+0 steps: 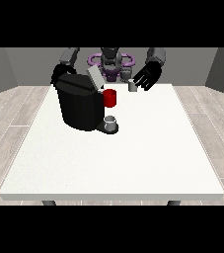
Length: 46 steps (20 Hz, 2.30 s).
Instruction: Insert the coffee pod into the coffee machine and close the lid
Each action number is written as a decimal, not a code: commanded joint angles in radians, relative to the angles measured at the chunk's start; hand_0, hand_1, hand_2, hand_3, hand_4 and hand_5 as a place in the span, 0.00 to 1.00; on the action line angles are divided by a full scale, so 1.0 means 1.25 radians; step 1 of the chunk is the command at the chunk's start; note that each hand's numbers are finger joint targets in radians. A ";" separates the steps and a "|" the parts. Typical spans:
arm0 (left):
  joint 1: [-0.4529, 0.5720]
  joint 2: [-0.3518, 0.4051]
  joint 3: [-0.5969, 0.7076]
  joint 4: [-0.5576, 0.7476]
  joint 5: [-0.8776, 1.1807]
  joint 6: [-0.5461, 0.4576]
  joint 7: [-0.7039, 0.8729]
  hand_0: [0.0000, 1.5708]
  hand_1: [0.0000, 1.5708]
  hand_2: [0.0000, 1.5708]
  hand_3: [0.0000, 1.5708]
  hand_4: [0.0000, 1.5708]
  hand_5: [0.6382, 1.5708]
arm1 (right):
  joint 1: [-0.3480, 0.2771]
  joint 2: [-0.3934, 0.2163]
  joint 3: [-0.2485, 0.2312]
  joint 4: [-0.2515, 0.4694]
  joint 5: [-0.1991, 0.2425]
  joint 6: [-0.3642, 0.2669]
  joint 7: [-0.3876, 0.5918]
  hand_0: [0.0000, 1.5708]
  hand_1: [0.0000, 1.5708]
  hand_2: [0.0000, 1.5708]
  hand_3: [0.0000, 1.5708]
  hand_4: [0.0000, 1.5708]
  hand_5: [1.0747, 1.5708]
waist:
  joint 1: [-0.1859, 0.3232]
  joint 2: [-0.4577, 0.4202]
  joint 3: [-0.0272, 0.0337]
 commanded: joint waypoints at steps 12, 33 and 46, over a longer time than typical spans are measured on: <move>-0.173 0.028 0.047 0.018 -0.002 -0.018 0.085 0.81 0.81 0.85 0.81 0.33 1.00 | -0.053 -0.002 0.025 -0.043 0.038 -0.028 0.013 0.00 0.00 0.00 0.00 0.34 1.00 | -0.075 0.078 0.0001; -0.187 0.032 0.055 0.041 -0.019 -0.044 0.060 0.75 0.75 0.80 0.75 0.31 1.00 | -0.071 -0.043 -0.026 -0.068 -0.013 0.000 0.035 0.00 0.00 0.00 0.00 0.33 1.00 | -0.074 0.103 0.0000; -0.167 -0.041 0.031 0.033 -0.047 -0.012 0.086 0.78 0.78 0.81 0.76 0.31 1.00 | -0.037 -0.030 -0.035 -0.029 -0.010 -0.014 -0.011 0.00 0.00 0.00 0.00 0.28 1.00 | -0.058 0.098 0.0002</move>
